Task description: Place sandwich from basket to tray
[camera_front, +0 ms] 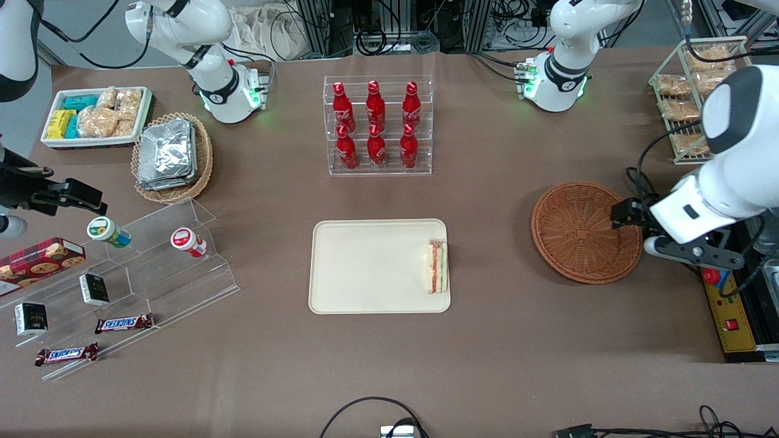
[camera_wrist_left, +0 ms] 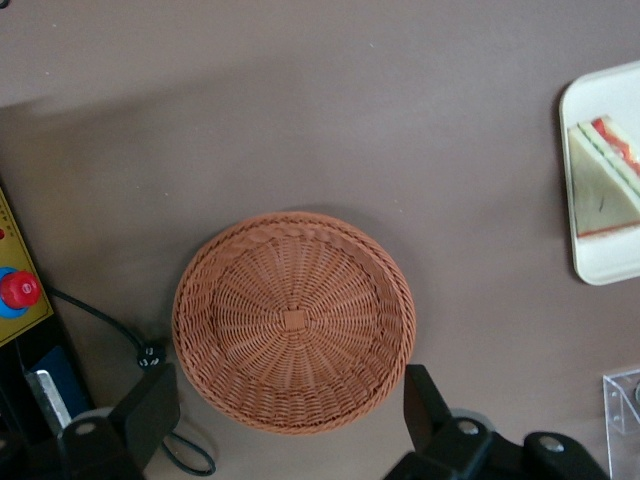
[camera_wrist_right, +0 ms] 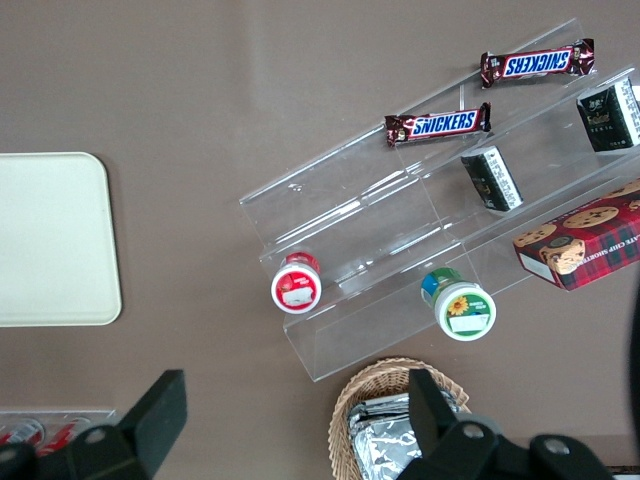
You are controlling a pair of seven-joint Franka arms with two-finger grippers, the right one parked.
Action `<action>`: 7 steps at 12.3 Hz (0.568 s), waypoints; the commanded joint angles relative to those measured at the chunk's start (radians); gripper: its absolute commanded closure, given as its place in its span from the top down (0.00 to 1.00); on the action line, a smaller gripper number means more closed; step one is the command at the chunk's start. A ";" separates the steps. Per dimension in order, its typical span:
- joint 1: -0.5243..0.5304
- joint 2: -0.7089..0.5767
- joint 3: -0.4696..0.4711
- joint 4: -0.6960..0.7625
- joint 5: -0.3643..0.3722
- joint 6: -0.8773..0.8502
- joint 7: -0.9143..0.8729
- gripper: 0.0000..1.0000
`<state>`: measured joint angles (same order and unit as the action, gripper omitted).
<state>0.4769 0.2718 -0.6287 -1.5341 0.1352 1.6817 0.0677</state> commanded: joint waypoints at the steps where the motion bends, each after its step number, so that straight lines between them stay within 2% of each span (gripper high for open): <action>1: -0.011 0.047 0.017 0.081 -0.002 -0.040 -0.063 1.00; 4: -0.023 0.044 0.017 0.080 -0.005 -0.077 -0.216 1.00; 7: -0.017 0.049 0.018 0.078 -0.002 -0.079 -0.220 1.00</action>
<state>0.4618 0.3111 -0.6137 -1.4820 0.1352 1.6320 -0.1329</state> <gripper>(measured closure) 0.000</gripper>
